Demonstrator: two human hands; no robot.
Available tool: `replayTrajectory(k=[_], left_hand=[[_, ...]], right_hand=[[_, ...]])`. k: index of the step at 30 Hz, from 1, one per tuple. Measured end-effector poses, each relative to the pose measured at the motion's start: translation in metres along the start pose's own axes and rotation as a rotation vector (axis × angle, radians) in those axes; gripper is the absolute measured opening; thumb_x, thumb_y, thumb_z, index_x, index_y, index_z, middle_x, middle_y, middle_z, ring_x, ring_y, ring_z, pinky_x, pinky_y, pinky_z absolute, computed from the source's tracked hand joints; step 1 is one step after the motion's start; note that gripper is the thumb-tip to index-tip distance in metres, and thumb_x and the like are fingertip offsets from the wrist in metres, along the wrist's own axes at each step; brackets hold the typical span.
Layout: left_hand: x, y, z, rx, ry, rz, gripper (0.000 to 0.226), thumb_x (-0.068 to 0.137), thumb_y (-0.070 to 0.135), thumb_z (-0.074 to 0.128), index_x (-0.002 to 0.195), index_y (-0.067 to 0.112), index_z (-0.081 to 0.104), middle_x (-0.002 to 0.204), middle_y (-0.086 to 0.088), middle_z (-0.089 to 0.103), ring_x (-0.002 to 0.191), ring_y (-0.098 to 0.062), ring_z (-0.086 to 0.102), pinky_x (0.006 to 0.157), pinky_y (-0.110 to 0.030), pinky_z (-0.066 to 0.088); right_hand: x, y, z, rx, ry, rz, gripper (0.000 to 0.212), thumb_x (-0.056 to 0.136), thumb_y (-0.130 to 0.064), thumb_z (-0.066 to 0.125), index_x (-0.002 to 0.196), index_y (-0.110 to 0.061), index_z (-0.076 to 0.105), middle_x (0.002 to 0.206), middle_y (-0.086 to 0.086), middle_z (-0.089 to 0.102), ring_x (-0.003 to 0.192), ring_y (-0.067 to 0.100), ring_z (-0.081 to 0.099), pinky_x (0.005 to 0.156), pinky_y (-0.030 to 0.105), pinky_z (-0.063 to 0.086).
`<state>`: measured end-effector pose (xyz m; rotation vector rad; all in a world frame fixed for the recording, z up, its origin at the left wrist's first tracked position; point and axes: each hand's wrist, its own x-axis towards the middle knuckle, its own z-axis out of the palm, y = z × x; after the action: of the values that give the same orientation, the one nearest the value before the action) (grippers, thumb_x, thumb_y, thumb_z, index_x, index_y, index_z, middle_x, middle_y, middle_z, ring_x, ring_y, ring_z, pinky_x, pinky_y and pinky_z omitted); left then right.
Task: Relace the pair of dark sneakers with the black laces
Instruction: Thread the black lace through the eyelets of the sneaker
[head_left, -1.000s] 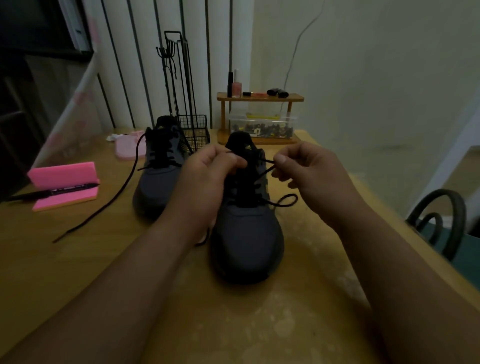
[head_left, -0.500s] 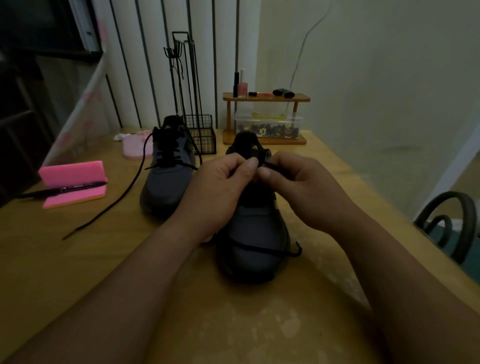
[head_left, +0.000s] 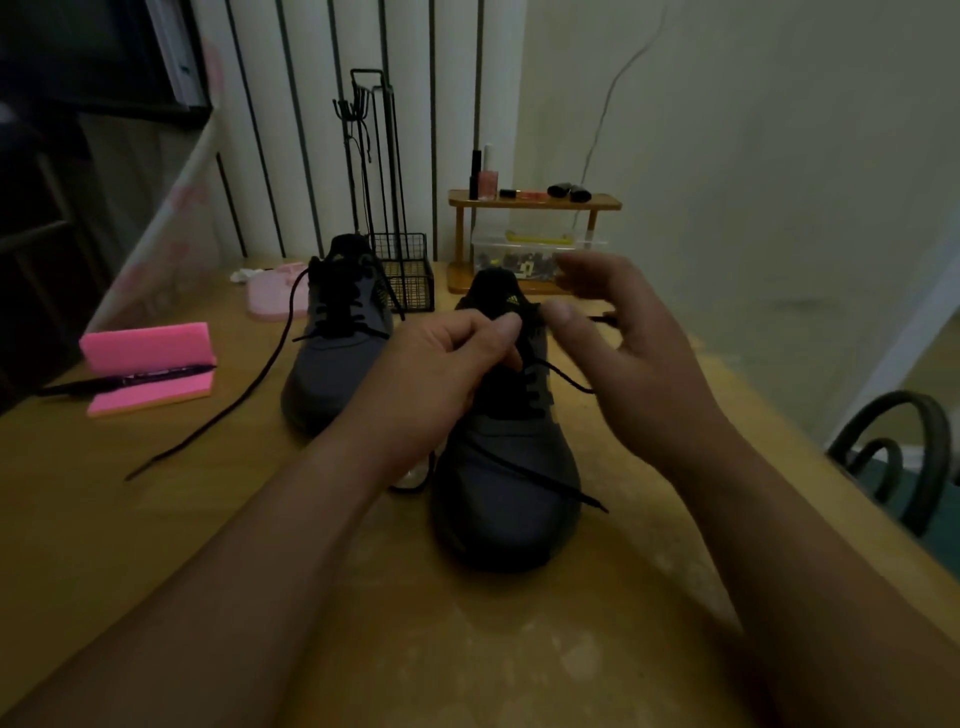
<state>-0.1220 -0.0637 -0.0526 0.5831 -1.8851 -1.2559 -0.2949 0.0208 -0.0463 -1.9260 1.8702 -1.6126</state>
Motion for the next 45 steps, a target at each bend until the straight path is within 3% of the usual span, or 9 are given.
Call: replayTrajectory(k=[8, 13, 17, 21, 24, 29, 35, 41, 45], left_hand=[[0.003, -0.005, -0.005, -0.011, -0.008, -0.015, 0.038, 0.105, 0.039, 0.056, 0.086, 0.008, 0.068, 0.054, -0.002, 0.040, 0.050, -0.017, 0.039, 0.052, -0.026, 0.034], [0.007, -0.009, -0.010, -0.114, 0.041, -0.082, 0.038, 0.107, 0.039, 0.053, 0.087, 0.008, 0.063, 0.052, 0.004, 0.035, 0.049, -0.015, 0.037, 0.052, -0.022, 0.038], [0.005, -0.009, -0.007, -0.021, 0.033, -0.066, 0.039, 0.107, 0.039, 0.054, 0.084, 0.010, 0.068, 0.054, 0.006, 0.039, 0.048, -0.009, 0.035, 0.050, -0.023, 0.030], [0.001, -0.005, -0.001, 0.135, -0.015, 0.016, 0.036, 0.106, 0.036, 0.056, 0.089, 0.010, 0.073, 0.056, 0.020, 0.056, 0.054, 0.006, 0.052, 0.053, -0.009, 0.038], [0.002, -0.005, -0.003, 0.143, -0.008, 0.029, 0.035, 0.106, 0.035, 0.056, 0.088, 0.010, 0.072, 0.055, 0.019, 0.054, 0.053, 0.005, 0.049, 0.052, -0.009, 0.036], [0.005, -0.007, -0.014, 0.079, 0.085, -0.035, 0.042, 0.105, 0.046, 0.054, 0.082, 0.013, 0.065, 0.055, 0.009, 0.040, 0.049, -0.007, 0.035, 0.050, -0.021, 0.032], [0.003, -0.007, -0.003, 0.096, 0.048, 0.021, 0.045, 0.106, 0.046, 0.051, 0.081, 0.011, 0.065, 0.058, 0.010, 0.046, 0.053, -0.005, 0.041, 0.055, -0.023, 0.036], [0.004, -0.008, -0.002, 0.091, 0.054, 0.024, 0.043, 0.108, 0.045, 0.049, 0.078, 0.015, 0.058, 0.060, 0.007, 0.044, 0.055, -0.008, 0.039, 0.057, -0.029, 0.034], [0.005, -0.008, -0.002, 0.084, 0.095, 0.057, 0.037, 0.107, 0.040, 0.053, 0.079, 0.017, 0.057, 0.060, 0.010, 0.048, 0.054, -0.006, 0.043, 0.055, -0.026, 0.038]], right_hand=[[0.001, 0.000, 0.005, -0.002, -0.022, 0.027, 0.020, 0.106, -0.027, 0.057, 0.089, -0.021, 0.065, 0.077, -0.012, 0.061, 0.072, 0.003, 0.056, 0.061, 0.018, 0.041], [0.008, 0.020, -0.010, 0.013, 0.223, 0.331, 0.030, 0.101, -0.023, 0.051, 0.095, 0.005, 0.061, 0.096, 0.026, 0.064, 0.085, 0.033, 0.061, 0.066, 0.044, 0.044], [0.005, 0.022, -0.009, -0.212, 0.180, 0.264, 0.028, 0.105, -0.045, 0.048, 0.102, -0.021, 0.063, 0.107, 0.000, 0.066, 0.099, 0.015, 0.060, 0.084, 0.042, 0.049], [-0.002, -0.004, 0.005, -0.072, -0.027, -0.027, 0.030, 0.107, -0.040, 0.050, 0.133, -0.026, 0.059, 0.115, -0.016, 0.064, 0.110, -0.003, 0.059, 0.087, 0.015, 0.050], [-0.004, -0.007, 0.012, -0.041, -0.138, -0.027, 0.015, 0.106, -0.029, 0.055, 0.114, -0.024, 0.066, 0.096, -0.015, 0.066, 0.093, 0.000, 0.063, 0.075, 0.016, 0.051], [0.005, 0.013, -0.002, -0.141, 0.064, 0.125, 0.017, 0.107, -0.031, 0.054, 0.096, -0.021, 0.063, 0.075, -0.009, 0.054, 0.068, 0.001, 0.050, 0.055, 0.016, 0.037], [-0.003, 0.000, 0.007, -0.175, -0.029, -0.032, 0.037, 0.100, -0.040, 0.062, 0.134, -0.028, 0.056, 0.123, -0.011, 0.061, 0.112, 0.000, 0.057, 0.092, 0.019, 0.048], [-0.002, 0.001, 0.011, -0.153, -0.120, -0.082, 0.006, 0.101, -0.020, 0.065, 0.102, -0.023, 0.069, 0.097, -0.010, 0.067, 0.091, 0.004, 0.060, 0.075, 0.024, 0.048], [-0.002, -0.001, 0.007, -0.211, -0.100, -0.114, 0.008, 0.101, -0.024, 0.063, 0.107, -0.024, 0.068, 0.101, -0.011, 0.065, 0.096, 0.005, 0.059, 0.081, 0.024, 0.048]])
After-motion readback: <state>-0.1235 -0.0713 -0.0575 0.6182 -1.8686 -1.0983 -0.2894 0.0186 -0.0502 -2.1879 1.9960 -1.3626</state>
